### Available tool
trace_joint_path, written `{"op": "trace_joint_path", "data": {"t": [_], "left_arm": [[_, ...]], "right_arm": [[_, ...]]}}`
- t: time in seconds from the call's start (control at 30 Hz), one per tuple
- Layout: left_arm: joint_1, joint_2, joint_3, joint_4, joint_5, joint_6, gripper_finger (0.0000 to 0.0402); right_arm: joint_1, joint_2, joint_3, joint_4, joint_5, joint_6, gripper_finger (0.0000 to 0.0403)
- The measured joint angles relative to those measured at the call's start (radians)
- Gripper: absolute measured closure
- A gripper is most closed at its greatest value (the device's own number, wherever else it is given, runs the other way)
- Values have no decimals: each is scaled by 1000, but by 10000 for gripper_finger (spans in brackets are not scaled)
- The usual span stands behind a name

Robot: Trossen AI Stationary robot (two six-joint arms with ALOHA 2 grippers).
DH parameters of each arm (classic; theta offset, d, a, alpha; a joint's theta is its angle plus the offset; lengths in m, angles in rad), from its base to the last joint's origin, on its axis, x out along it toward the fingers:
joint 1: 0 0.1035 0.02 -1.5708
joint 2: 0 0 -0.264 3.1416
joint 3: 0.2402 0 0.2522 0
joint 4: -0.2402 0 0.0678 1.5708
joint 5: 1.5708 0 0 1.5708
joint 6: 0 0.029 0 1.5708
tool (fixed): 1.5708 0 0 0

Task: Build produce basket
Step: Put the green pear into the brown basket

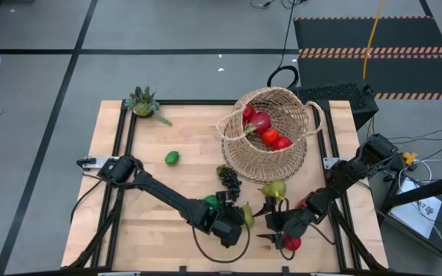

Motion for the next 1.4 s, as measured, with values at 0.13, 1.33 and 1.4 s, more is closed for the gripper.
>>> {"op": "trace_joint_path", "data": {"t": [0.13,1.33,1.4], "left_arm": [[21,-3,-30,-4,-11,-13,245],[43,0,-44,58,-1,21,245],[43,-1,-44,58,4,21,245]], "right_arm": [[1,-1,-22,71,0,-16,80],[153,-77,-23,-196,137,388,148],[153,-68,-23,-183,157,388,158]]}}
